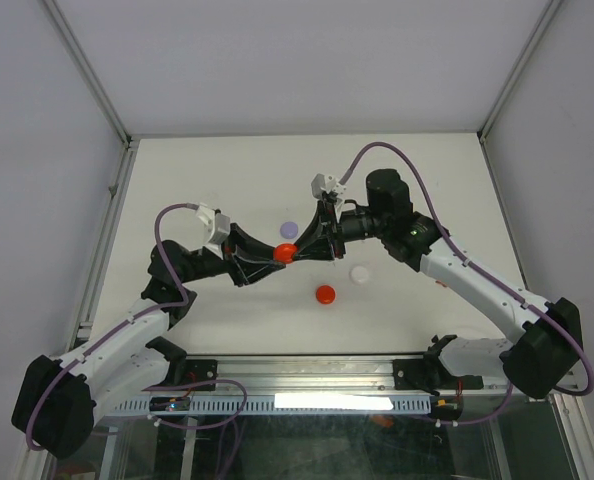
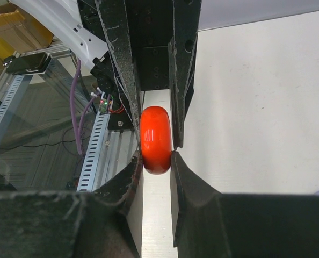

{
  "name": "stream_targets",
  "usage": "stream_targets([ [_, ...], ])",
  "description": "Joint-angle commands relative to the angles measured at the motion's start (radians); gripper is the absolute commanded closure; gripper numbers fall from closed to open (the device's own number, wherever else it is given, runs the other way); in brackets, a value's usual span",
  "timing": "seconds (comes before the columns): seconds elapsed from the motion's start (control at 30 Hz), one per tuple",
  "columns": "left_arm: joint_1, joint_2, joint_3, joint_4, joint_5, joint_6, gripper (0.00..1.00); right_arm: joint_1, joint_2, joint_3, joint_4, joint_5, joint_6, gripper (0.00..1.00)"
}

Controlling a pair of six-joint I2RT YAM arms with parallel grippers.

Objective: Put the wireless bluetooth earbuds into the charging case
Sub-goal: Pick up the charging case at the center of the board.

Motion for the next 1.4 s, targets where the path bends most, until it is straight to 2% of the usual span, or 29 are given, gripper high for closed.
stream_targets([
  [0.0, -0.011, 0.009, 0.026, 0.069, 0.02, 0.016, 0.69, 0.014, -0.009, 0.055, 0.005, 0.019, -0.019, 1.0],
  [0.5, -0.019, 0.007, 0.029, 0.078, 0.025, 0.004, 0.76, 0.051, 0.006, 0.064, -0.004, 0.069, -0.034, 1.0],
  [0.7, -0.022, 0.008, 0.026, 0.094, 0.024, -0.003, 0.72, 0.061, 0.014, 0.073, -0.026, 0.096, -0.048, 1.0],
  [0.83, -0.023, 0.011, 0.02, 0.113, 0.024, -0.016, 0.66, 0.064, 0.018, 0.075, -0.026, 0.103, -0.049, 1.0],
  [1.13, -0.024, 0.01, 0.015, 0.119, 0.023, -0.022, 0.68, 0.066, 0.009, 0.071, -0.025, 0.133, -0.049, 1.0],
  [1.23, -0.024, 0.007, 0.009, 0.108, 0.014, -0.019, 0.59, 0.066, -0.003, 0.067, -0.018, 0.152, -0.051, 1.0],
  [1.37, -0.025, -0.001, -0.002, 0.107, -0.003, -0.018, 0.58, 0.066, -0.019, 0.057, -0.004, 0.155, -0.05, 1.0],
])
